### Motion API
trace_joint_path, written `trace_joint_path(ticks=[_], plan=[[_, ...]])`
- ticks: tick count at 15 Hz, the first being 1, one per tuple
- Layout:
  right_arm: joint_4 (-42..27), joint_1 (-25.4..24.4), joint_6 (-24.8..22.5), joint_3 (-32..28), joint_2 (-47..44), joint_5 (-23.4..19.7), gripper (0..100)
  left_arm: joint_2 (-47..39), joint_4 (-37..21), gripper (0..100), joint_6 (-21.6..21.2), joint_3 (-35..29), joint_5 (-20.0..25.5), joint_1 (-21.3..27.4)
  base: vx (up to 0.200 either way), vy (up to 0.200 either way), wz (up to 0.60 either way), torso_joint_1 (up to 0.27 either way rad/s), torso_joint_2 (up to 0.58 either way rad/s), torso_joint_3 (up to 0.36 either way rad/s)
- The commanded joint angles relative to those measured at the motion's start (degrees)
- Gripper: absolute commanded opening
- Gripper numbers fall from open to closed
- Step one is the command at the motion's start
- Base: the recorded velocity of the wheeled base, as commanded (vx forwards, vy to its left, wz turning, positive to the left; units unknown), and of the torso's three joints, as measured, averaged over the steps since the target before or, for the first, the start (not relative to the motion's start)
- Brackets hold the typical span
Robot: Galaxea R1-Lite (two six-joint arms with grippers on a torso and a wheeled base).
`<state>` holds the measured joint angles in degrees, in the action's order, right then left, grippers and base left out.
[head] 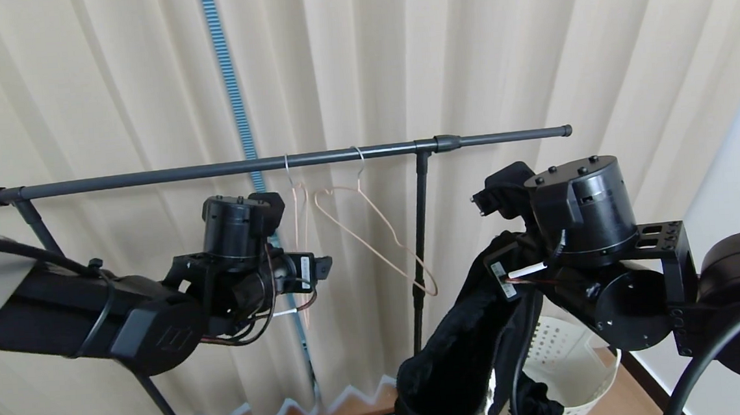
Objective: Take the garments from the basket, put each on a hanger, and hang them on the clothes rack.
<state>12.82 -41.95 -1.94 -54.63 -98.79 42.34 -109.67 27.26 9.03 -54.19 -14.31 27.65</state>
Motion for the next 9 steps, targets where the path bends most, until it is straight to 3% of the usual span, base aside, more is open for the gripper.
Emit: trace_joint_path(ticks=[1, 9], plan=[[0.01, 0.02, -0.08, 0.05, -0.08, 0.03, 0, -6.0, -0.01, 100, 0.37, -4.61, -0.28, -1.72, 0.0, 0.0, 0.0, 0.0, 0.0, 0.0], [0.01, -0.06, 0.0, 0.05, 0.09, 0.03, 0, -11.18, -0.01, 100, 0.37, -9.97, -0.28, -4.09, 0.0, 0.0, 0.0, 0.0, 0.0, 0.0]])
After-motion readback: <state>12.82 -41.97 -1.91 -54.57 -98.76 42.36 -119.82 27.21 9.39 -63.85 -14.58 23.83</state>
